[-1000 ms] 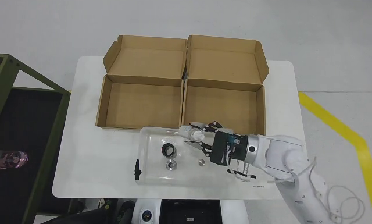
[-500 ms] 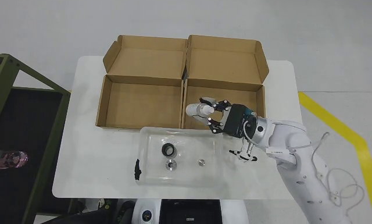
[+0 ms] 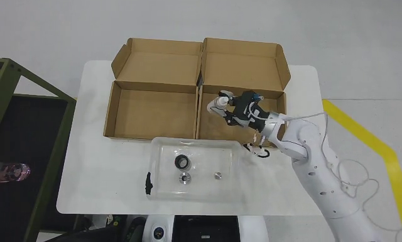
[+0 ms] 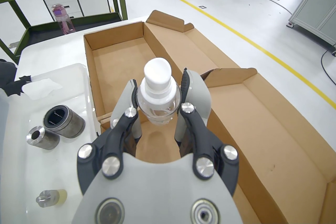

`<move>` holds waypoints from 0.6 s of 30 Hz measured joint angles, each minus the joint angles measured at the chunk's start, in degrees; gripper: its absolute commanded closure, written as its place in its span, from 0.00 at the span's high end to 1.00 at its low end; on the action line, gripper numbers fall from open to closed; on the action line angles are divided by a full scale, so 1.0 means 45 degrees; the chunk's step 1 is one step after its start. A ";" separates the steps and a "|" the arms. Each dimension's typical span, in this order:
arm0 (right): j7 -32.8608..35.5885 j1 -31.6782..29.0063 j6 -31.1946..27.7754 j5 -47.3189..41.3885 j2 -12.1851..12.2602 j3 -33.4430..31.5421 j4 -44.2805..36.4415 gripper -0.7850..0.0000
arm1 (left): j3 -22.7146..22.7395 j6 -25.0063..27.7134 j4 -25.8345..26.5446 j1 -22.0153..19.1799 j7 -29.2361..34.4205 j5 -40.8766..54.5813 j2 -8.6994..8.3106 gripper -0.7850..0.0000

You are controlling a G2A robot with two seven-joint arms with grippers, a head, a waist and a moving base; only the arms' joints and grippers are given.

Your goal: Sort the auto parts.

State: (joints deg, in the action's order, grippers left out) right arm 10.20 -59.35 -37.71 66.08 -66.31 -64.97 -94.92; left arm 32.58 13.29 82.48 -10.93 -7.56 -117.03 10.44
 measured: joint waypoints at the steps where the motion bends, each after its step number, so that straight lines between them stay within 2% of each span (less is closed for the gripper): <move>1: 0.0054 0.0108 0.0052 0.0007 -0.0023 0.0090 0.0157 0.00 | 0.0000 0.0000 0.0000 0.0000 0.0000 0.0000 0.0000 1.00; 17: 0.0363 0.1637 0.1221 0.0683 -0.0476 0.1528 0.3005 0.00 | 0.0000 0.0000 0.0000 0.0000 0.0000 0.0000 0.0000 1.00; 18: 0.0320 0.1713 0.1232 0.0688 -0.0506 0.1609 0.3183 0.03 | 0.0000 0.0000 0.0000 0.0000 0.0000 0.0000 0.0000 1.00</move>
State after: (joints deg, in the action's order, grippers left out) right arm 11.64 -51.64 -32.17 69.18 -68.58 -57.73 -80.59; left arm 32.58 13.29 82.48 -10.93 -7.56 -117.03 10.44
